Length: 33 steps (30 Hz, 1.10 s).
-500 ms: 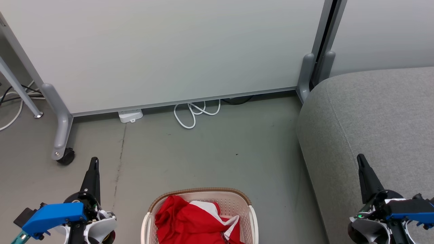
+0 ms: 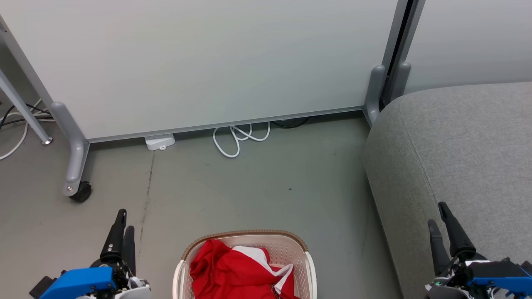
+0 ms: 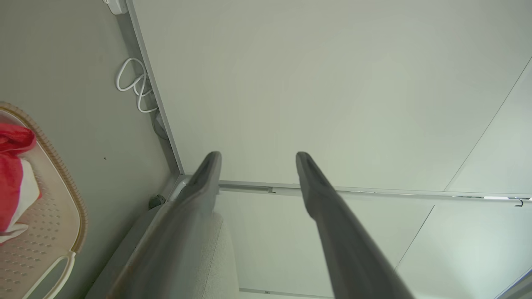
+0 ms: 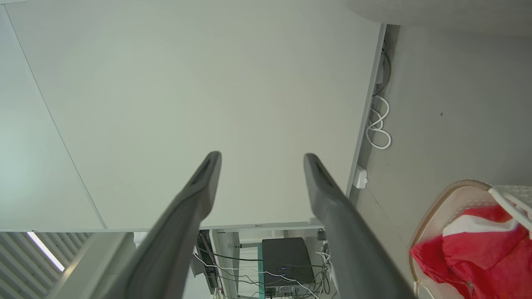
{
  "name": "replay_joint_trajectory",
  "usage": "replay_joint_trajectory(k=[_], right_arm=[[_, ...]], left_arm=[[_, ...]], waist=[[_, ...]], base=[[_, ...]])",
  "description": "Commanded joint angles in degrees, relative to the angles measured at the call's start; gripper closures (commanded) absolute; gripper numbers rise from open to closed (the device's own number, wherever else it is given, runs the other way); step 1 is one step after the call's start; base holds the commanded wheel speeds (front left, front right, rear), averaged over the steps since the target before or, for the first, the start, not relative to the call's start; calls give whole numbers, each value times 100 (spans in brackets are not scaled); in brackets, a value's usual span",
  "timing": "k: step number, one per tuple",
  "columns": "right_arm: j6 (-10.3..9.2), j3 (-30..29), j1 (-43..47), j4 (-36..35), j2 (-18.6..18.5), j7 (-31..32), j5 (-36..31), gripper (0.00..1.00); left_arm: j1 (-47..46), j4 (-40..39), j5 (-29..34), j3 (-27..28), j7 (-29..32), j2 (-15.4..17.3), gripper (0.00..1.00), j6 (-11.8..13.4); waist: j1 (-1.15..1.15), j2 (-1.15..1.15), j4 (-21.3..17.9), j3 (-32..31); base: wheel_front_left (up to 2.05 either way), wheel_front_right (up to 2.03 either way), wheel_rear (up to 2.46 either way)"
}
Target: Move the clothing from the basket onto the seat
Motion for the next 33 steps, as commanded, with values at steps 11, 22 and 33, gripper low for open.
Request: replay_joint_trajectory(k=[11,22,33], right_arm=[[7,47,-191,-83,-33,-334,-599,0],[10,135,-231,-261,-41,-612,-1930,0],[12,258,-231,-459,-50,-859,-3232,0]], left_arm=[[-305,-125,710,-166,-341,46,0,18],[-417,-349,1901,-427,-624,60,0,239],[-494,-472,3316,-766,-875,71,0,559]], waist=[[0,0,5,1],[0,0,3,2],[0,0,23,8]], base=[[0,0,0],[0,0,0],[0,0,0]])
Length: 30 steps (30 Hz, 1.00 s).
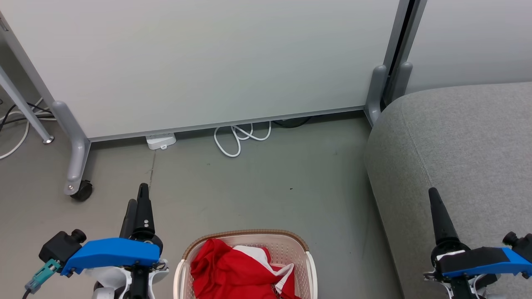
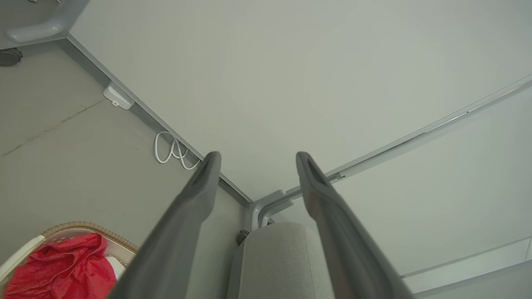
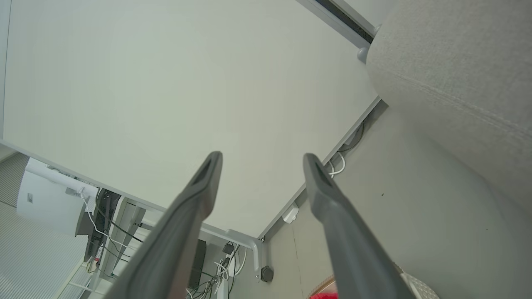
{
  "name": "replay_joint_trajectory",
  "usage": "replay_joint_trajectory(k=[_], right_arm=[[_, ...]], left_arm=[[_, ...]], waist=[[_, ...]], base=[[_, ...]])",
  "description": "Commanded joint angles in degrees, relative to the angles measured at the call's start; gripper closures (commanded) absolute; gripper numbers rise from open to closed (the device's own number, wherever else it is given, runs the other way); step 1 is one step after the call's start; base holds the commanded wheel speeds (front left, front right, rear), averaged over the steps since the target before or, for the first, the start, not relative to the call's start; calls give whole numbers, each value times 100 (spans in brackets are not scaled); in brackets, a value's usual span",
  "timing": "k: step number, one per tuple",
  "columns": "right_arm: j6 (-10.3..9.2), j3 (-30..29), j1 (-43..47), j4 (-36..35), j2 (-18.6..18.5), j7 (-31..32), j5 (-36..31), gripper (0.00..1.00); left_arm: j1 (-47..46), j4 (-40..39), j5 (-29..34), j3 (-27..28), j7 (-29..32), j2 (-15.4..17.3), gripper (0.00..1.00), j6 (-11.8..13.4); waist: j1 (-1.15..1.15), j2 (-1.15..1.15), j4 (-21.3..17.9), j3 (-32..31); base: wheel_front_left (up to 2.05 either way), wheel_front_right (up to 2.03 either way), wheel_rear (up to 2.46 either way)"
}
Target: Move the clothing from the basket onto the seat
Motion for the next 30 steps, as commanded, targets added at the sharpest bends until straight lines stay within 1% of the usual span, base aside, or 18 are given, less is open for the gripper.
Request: replay_joint_trajectory(k=[1,6,15,24,30], right_arm=[[11,18,-139,-122,-44,-54,-236,0],[13,78,-123,-195,-48,-156,-817,0],[15,148,-91,-204,-54,-331,-1725,0],[16,221,-93,-125,-59,-486,-2465,0],[17,253,-97,-94,-63,-584,-2893,0]], left_arm=[[-184,-105,220,-49,-58,46,0,40],[-219,-97,819,-194,-164,50,0,142],[-271,-50,1723,-422,-335,60,0,276],[-311,28,2446,-624,-496,93,0,374],[-335,70,2848,-751,-594,118,0,396]], waist=[[0,0,3,-1],[0,0,19,1],[0,0,60,1],[0,0,84,-6],[0,0,108,-7]], base=[[0,0,0],[0,0,0],[0,0,0],[0,0,0],[0,0,0]])
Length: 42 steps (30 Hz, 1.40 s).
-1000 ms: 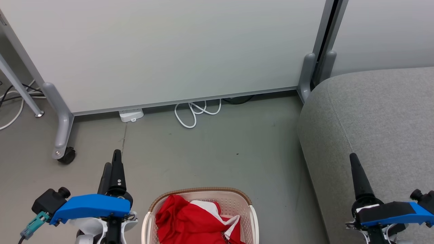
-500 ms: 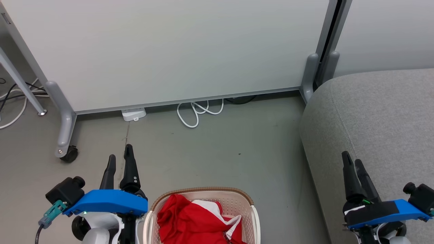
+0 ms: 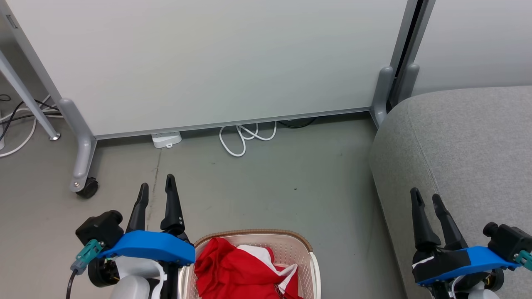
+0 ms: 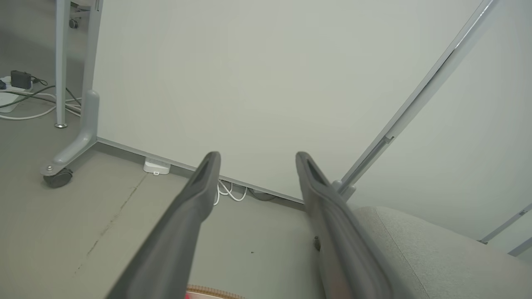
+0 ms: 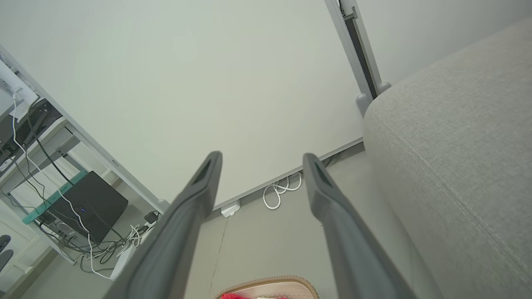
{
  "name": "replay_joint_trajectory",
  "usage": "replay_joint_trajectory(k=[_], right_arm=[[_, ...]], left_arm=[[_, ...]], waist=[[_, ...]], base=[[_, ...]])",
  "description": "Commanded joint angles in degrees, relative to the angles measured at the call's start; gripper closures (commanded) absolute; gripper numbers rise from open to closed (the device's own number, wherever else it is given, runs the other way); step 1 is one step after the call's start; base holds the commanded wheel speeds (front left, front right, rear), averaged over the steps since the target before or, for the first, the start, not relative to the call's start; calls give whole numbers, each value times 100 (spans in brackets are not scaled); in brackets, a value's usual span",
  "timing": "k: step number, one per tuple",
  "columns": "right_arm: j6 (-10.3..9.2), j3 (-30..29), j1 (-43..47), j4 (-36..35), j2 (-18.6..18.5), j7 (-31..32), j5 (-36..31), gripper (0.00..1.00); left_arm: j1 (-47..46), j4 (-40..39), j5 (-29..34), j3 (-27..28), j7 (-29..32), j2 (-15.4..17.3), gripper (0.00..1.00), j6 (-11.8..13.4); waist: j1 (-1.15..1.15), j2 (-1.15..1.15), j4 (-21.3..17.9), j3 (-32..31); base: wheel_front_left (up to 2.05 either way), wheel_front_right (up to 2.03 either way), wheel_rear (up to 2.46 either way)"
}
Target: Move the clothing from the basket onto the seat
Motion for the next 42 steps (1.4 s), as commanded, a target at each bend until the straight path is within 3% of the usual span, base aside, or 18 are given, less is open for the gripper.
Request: replay_joint_trajectory(k=[1,42], right_arm=[[14,17,-96,-40,-46,-59,-183,0],[18,220,-25,22,-60,-594,-2368,0]], left_arm=[[-138,-42,180,-47,-60,47,0,14],[-165,120,2298,-592,-599,98,0,74]], waist=[[0,0,5,1],[0,0,93,-5]], base=[[0,0,0],[0,0,0]])
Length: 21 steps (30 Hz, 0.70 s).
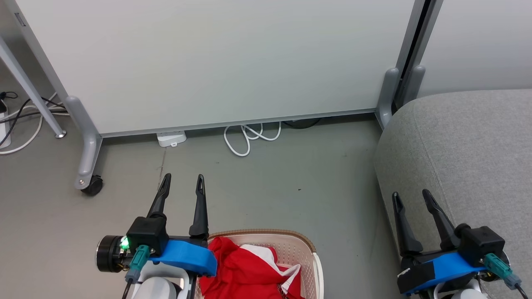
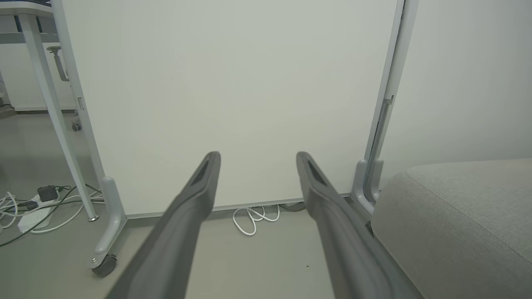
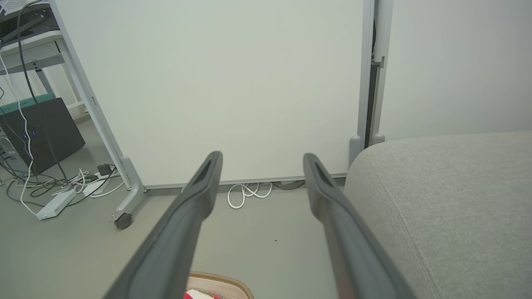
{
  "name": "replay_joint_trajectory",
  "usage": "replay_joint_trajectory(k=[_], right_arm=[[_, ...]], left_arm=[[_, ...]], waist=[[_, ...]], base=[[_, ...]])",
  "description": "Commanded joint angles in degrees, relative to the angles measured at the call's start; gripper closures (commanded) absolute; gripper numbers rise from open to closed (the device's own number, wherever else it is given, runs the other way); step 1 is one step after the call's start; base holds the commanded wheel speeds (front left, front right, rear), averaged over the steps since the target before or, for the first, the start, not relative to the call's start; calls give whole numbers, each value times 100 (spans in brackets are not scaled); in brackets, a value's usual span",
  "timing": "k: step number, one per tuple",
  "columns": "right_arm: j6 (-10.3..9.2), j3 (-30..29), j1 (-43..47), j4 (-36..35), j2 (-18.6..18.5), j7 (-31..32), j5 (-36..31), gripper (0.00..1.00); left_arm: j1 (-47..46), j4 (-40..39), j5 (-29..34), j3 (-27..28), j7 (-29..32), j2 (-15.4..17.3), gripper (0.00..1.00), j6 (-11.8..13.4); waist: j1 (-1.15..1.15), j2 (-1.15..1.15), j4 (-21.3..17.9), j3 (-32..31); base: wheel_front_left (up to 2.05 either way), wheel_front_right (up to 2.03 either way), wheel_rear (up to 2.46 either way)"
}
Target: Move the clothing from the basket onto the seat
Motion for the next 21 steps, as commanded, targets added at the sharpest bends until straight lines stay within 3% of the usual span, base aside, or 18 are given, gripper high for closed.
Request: replay_joint_trajectory(k=[1,21], right_arm=[[11,19,-29,-19,-33,-64,-154,0],[14,105,-3,-7,-39,-253,-902,0]], left_arm=[[-107,-4,156,-34,-60,21,0,9],[-103,69,970,-143,-251,15,0,32]], waist=[[0,0,2,-1],[0,0,38,-24]], base=[[0,0,0],[0,0,0]])
